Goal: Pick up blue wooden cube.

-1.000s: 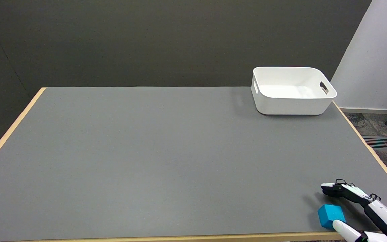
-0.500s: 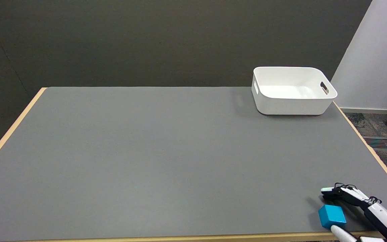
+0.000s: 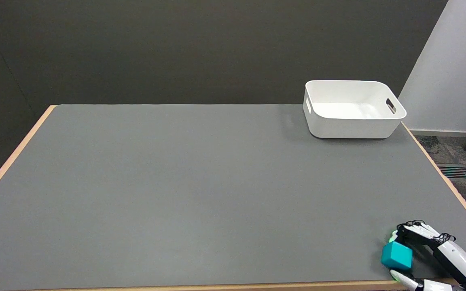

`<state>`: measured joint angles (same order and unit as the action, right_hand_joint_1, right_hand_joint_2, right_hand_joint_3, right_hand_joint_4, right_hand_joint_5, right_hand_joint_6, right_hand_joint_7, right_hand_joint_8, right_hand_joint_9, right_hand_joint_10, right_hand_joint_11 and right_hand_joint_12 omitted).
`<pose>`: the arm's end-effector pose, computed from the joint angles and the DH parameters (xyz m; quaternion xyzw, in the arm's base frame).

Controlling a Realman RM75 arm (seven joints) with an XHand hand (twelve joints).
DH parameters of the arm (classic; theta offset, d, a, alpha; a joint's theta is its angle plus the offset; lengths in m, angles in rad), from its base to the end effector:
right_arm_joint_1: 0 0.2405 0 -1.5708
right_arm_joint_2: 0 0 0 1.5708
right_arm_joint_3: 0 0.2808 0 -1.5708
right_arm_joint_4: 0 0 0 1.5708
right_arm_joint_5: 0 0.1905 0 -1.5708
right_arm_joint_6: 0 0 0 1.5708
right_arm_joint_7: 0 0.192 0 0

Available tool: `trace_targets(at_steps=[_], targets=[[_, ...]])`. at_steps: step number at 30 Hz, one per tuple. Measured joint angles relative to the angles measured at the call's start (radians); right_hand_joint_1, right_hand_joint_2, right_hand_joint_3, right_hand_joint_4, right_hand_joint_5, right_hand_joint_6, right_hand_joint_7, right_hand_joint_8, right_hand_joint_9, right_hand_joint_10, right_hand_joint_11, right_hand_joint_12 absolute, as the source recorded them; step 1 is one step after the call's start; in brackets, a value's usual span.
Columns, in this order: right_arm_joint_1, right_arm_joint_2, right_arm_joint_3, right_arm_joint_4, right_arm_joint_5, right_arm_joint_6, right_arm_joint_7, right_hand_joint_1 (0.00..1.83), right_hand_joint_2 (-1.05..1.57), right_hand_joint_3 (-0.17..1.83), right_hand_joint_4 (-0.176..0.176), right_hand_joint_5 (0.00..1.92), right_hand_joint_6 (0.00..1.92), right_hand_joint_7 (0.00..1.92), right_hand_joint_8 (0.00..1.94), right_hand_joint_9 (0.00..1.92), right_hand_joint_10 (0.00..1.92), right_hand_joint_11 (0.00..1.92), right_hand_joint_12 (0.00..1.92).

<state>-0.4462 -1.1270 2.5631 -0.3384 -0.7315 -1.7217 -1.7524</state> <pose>-0.3709 -0.0535 0.4851 0.6692 -0.2336 0.2277 0.6676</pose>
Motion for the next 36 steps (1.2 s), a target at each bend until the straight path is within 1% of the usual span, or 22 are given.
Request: trace_targets(at_steps=[15, 20, 25, 26, 27, 28, 31, 36], targets=[[0.061, 0.027, 0.006, 0.013, -0.013, -0.004, -0.016, 1.17, 1.05, 0.53, -0.176, 0.65, 1.59, 0.7, 1.6, 0.84, 1.91, 0.61, 1.92], [0.101, 0.056, 0.006, 0.014, -0.002, 0.003, 0.014, 1.17, 1.05, 0.52, -0.176, 0.65, 1.58, 0.7, 1.59, 0.85, 1.91, 0.6, 1.92], [0.176, 0.107, -0.005, 0.015, 0.012, 0.03, 0.076, 1.18, 1.04, 0.51, -0.176, 0.66, 1.56, 0.71, 1.57, 0.85, 1.92, 0.61, 1.92], [0.192, 0.118, -0.008, 0.015, 0.014, 0.038, 0.087, 1.17, 1.0, 0.59, -0.12, 0.66, 1.58, 0.76, 1.55, 0.85, 1.91, 0.62, 1.92], [0.212, 0.13, -0.013, 0.015, 0.017, 0.048, 0.101, 1.16, 0.94, 0.69, -0.048, 0.65, 1.6, 0.83, 1.53, 0.86, 1.91, 0.63, 1.92], [0.229, 0.139, -0.018, 0.015, 0.019, 0.056, 0.113, 1.16, 0.93, 0.7, -0.028, 0.65, 1.59, 0.85, 1.51, 0.87, 1.91, 0.63, 1.92], [0.291, 0.167, -0.039, 0.014, 0.024, 0.086, 0.151, 1.17, 0.93, 0.67, -0.033, 0.66, 1.55, 0.86, 1.48, 0.87, 1.92, 0.64, 1.92], [0.41, 0.194, -0.091, -0.011, 0.03, 0.154, 0.212, 1.17, 0.91, 0.71, -0.035, 0.67, 1.55, 0.87, 1.49, 0.88, 1.92, 0.69, 1.92]])
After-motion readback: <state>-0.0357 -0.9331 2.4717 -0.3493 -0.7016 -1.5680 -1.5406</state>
